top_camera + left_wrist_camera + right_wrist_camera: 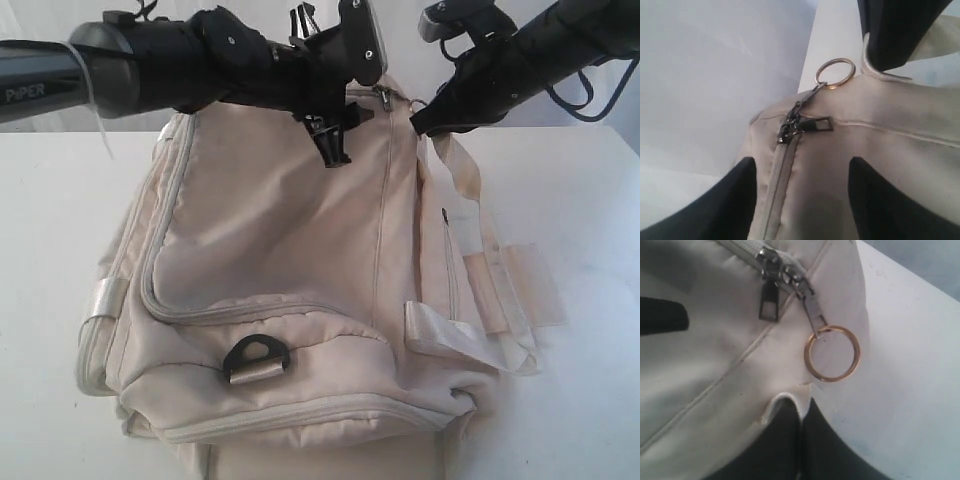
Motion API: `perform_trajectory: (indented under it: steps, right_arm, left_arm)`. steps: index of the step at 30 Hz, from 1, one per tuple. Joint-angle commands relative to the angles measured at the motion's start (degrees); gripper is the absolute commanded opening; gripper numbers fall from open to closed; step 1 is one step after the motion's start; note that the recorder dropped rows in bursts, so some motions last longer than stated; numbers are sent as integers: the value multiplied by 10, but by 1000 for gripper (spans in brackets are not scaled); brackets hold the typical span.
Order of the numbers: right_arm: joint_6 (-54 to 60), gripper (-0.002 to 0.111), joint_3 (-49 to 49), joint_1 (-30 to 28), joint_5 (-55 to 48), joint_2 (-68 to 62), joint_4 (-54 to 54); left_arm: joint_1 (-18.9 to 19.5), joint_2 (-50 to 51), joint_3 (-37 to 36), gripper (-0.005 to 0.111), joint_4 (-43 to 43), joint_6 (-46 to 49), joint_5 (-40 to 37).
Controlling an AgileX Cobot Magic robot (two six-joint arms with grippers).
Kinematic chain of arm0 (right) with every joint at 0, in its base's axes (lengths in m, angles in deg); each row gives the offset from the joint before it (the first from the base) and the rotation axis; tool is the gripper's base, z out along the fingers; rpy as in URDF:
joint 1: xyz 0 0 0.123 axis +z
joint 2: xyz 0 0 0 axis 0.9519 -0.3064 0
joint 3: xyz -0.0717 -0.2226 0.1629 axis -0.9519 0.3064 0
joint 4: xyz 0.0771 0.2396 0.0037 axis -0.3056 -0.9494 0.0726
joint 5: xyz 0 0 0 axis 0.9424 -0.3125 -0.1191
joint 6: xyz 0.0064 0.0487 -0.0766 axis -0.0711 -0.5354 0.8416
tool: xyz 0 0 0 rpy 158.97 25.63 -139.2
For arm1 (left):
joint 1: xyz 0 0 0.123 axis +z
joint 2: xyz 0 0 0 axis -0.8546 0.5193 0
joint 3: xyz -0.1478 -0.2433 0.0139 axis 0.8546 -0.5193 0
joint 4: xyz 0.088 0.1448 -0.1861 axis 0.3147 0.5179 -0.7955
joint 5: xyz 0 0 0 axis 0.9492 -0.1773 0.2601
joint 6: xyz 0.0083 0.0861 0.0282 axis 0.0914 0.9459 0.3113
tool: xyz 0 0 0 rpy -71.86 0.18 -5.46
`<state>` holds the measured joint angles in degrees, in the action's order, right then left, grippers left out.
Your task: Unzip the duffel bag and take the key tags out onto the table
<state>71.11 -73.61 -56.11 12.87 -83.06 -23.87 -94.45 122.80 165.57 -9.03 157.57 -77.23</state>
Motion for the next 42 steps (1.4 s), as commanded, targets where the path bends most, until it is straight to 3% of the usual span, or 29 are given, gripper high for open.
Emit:
perform_trajectory:
  steps: [1,14,38,42]
  right_arm:
    - [-9,0,-7,-6,15,15,-10]
    - [-9,0,-7,-6,17,15,-34]
    - [-8,0,-7,-7,-5,32,-48]
    - [-8,0,-7,-7,-8,42,-48]
  left_arm:
    - [-10,16,4,59,-14,-9,45]
    - [-23,34,5,59,-15,-146,84]
    - [-37,56,5,59,-9,-181,154]
    - [-37,56,5,58,3,-220,156]
